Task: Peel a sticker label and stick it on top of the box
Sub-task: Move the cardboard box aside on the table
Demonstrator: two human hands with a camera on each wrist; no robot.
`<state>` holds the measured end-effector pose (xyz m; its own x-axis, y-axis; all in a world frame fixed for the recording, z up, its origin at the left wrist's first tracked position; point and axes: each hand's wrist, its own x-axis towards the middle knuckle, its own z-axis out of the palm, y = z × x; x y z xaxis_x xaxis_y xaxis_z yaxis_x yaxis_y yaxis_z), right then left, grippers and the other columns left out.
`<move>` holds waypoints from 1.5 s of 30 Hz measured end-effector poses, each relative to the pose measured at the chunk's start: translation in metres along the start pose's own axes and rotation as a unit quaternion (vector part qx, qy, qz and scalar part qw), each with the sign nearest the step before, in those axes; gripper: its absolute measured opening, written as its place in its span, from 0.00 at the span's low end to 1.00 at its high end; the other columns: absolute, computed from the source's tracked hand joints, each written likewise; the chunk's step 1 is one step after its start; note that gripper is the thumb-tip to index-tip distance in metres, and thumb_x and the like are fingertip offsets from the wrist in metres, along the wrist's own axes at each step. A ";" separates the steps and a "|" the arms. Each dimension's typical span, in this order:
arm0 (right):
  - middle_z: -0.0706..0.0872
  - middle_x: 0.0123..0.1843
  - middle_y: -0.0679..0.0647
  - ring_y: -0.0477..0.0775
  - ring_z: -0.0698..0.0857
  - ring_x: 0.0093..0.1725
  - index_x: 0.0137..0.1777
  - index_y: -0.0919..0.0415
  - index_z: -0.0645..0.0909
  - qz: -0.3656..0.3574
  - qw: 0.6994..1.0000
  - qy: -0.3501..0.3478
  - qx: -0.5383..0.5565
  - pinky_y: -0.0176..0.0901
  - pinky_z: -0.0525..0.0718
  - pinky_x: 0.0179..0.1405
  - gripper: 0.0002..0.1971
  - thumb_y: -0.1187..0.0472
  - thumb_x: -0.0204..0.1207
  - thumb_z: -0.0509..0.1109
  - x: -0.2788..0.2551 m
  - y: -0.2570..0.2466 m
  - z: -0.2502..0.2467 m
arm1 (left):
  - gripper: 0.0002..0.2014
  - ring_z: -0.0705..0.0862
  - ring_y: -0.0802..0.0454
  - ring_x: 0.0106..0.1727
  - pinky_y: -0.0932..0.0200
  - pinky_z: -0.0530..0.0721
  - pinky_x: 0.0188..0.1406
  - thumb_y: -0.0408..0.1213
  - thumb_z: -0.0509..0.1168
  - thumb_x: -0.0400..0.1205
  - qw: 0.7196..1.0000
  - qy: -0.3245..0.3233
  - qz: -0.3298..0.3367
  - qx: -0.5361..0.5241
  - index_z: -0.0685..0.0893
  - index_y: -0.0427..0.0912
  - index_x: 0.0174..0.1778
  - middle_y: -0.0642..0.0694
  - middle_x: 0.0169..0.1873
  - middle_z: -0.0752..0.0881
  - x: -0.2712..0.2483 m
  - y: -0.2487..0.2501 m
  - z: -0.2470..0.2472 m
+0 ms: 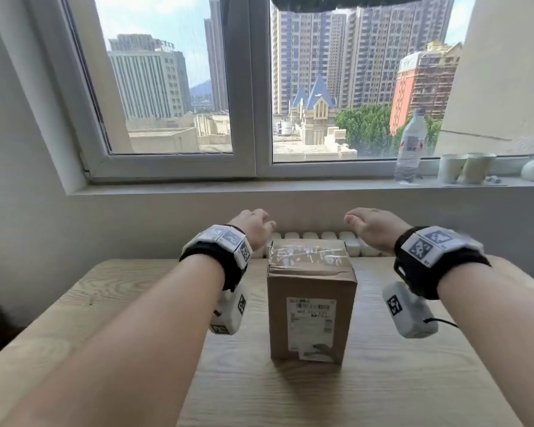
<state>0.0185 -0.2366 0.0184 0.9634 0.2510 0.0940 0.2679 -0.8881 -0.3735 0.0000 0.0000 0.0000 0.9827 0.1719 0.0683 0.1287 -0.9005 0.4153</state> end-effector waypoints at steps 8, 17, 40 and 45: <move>0.76 0.76 0.60 0.60 0.74 0.75 0.78 0.61 0.67 0.045 0.998 -0.019 0.033 0.50 0.70 0.75 0.27 0.69 0.78 0.51 -0.068 0.009 0.035 | 0.19 0.79 0.38 0.68 0.52 0.75 0.65 0.32 0.53 0.84 0.999 -0.032 -0.023 0.008 0.76 0.31 0.68 0.34 0.68 0.80 -0.071 0.001 0.019; 0.82 0.54 0.55 0.56 0.81 0.51 0.65 0.67 0.77 0.042 0.988 0.000 0.148 0.44 0.79 0.50 0.24 0.46 0.81 0.60 -0.106 -0.009 0.072 | 0.21 0.89 0.41 0.52 0.50 0.86 0.52 0.45 0.67 0.73 0.989 -0.037 -0.010 -0.145 0.85 0.38 0.58 0.39 0.52 0.90 -0.115 -0.004 0.041; 0.74 0.75 0.64 0.64 0.73 0.74 0.77 0.68 0.64 0.053 0.977 0.197 0.068 0.54 0.71 0.71 0.30 0.49 0.81 0.60 -0.154 -0.064 0.049 | 0.21 0.88 0.46 0.47 0.47 0.85 0.57 0.48 0.54 0.86 0.970 -0.087 0.003 -0.228 0.78 0.39 0.68 0.41 0.58 0.87 -0.165 -0.022 0.024; 0.84 0.66 0.58 0.53 0.83 0.63 0.72 0.62 0.75 -0.165 0.952 0.216 0.137 0.41 0.77 0.63 0.20 0.61 0.80 0.63 -0.138 -0.137 0.055 | 0.11 0.86 0.50 0.35 0.60 0.78 0.34 0.40 0.58 0.84 0.967 -0.024 -0.053 -0.248 0.83 0.41 0.55 0.48 0.38 0.86 -0.145 -0.086 0.014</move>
<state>-0.1518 -0.1281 0.0064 0.7568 0.2644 0.5978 0.6017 -0.6392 -0.4789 -0.1518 0.0467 -0.0585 0.9741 0.2231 -0.0358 0.1611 -0.5745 0.8025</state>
